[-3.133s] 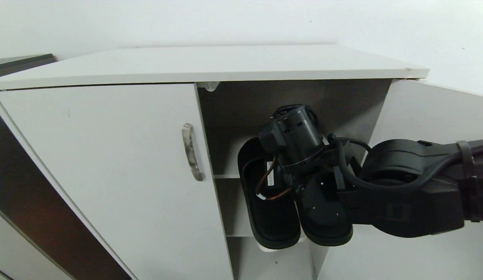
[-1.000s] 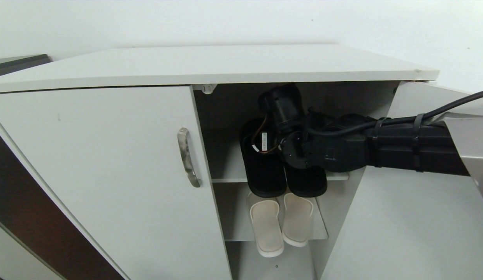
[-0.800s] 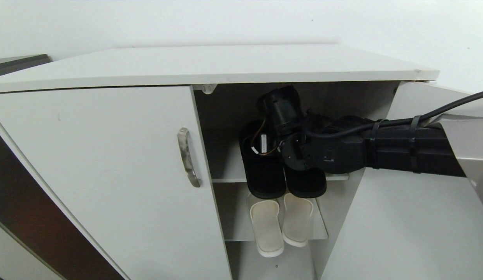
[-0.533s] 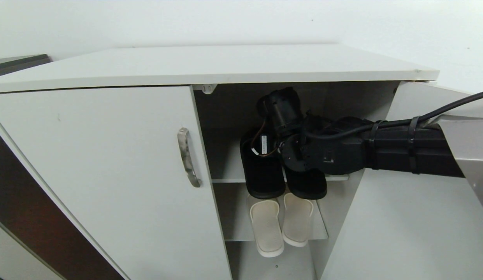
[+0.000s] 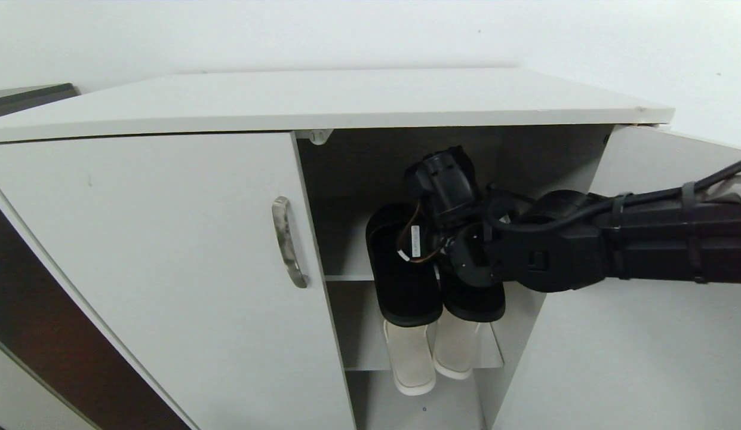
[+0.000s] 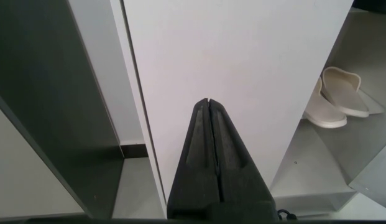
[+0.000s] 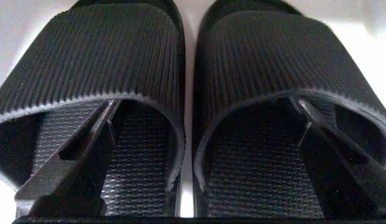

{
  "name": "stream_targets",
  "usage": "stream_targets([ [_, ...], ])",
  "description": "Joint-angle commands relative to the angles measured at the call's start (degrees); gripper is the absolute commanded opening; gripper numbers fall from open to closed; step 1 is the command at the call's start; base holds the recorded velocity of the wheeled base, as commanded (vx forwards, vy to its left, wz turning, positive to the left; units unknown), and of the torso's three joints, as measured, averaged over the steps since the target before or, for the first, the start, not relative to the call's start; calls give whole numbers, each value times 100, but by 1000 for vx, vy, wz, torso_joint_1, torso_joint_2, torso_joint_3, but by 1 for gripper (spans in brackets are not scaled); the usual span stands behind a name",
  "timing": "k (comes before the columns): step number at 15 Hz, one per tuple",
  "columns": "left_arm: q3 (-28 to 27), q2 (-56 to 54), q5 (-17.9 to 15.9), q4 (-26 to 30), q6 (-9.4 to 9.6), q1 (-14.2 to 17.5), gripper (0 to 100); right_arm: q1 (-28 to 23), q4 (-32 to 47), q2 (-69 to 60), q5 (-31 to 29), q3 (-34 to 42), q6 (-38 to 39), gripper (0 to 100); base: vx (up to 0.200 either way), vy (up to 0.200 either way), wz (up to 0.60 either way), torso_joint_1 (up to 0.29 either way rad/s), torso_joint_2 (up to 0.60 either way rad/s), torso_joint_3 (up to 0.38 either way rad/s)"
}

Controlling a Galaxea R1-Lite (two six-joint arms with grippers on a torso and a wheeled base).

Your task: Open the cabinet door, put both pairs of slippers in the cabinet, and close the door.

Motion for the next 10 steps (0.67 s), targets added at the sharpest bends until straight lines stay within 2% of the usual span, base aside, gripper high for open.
stream_targets([
  [1, 0, -1, 1, -1, -1, -4, 0, 385, -251, -844, -56, 900, 56, 100, 0, 0, 0, 0, 0, 0],
  [4, 0, 8, 1, -1, -1, 4, 0, 623, -1192, -1336, -232, 1981, 3, 100, 0, 0, 0, 0, 0, 0],
  [7, 0, -1, 1, -1, -1, -4, 0, 632, -1447, -1371, -240, 2139, -146, 100, 0, 0, 0, 0, 0, 0],
  [8, 0, -1, 1, -1, -1, -4, 0, 728, -1464, -1389, -232, 2227, -155, 0, 0, 0, 0, 0, 0, 0],
  [10, 0, -1, 1, -1, -1, -4, 0, 851, -1464, -1389, -232, 2227, -164, 0, 0, 0, 0, 0, 0, 0],
])
